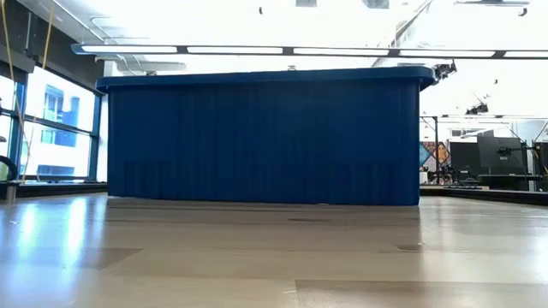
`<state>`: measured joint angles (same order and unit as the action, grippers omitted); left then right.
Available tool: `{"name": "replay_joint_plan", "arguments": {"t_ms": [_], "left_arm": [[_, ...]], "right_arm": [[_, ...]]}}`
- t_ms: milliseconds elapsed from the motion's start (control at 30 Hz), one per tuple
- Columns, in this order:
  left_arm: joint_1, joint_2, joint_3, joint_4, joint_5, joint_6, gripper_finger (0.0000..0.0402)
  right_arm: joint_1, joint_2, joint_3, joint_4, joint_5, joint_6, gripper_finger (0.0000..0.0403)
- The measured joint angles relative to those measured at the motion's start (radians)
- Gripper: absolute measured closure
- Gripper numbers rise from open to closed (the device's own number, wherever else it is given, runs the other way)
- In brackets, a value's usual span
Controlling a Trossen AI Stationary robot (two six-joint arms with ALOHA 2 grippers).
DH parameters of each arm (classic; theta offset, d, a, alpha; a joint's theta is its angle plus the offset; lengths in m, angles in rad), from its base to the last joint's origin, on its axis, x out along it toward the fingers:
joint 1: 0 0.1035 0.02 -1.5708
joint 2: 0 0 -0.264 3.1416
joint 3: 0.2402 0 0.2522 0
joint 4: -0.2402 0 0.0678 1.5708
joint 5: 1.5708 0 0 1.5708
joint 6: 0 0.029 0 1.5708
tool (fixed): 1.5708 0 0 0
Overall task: Pick and place slides into bin
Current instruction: Return to Home Position
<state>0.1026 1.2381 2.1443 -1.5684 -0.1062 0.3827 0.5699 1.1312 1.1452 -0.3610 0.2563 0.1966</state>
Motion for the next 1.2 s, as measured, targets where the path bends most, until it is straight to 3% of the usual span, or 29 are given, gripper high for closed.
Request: {"name": "replay_joint_plan", "arguments": {"t_ms": [133,333,467,600,833,1200], "left_arm": [[-0.053,-0.182,-0.32,0.089,-0.045,-0.093,0.0158],[-0.108,-0.512,-0.888,0.522,-0.057,-0.094,0.0158],[-0.118,-0.702,-1.152,0.649,-0.018,-0.1,0.0158],[-0.116,-0.862,-1.358,0.722,-0.017,-0.174,0.0158],[-0.116,-1.053,-1.6,0.957,0.016,-0.188,0.0158],[-0.116,-1.198,-1.702,0.995,0.029,-0.211,0.0158]], "right_arm": [[-0.024,-0.124,-0.252,0.232,-0.072,-0.031,0.0261],[-0.064,-0.307,-0.629,0.608,-0.136,0.001,0.0261],[-0.094,-0.464,-0.738,0.643,-0.134,0.067,0.0261],[-0.092,-0.572,-0.803,0.641,-0.136,0.026,0.0261],[-0.092,-0.645,-0.882,0.672,-0.125,0.012,0.026],[-0.092,-0.748,-0.931,0.656,-0.099,0.003,0.0261]]}}
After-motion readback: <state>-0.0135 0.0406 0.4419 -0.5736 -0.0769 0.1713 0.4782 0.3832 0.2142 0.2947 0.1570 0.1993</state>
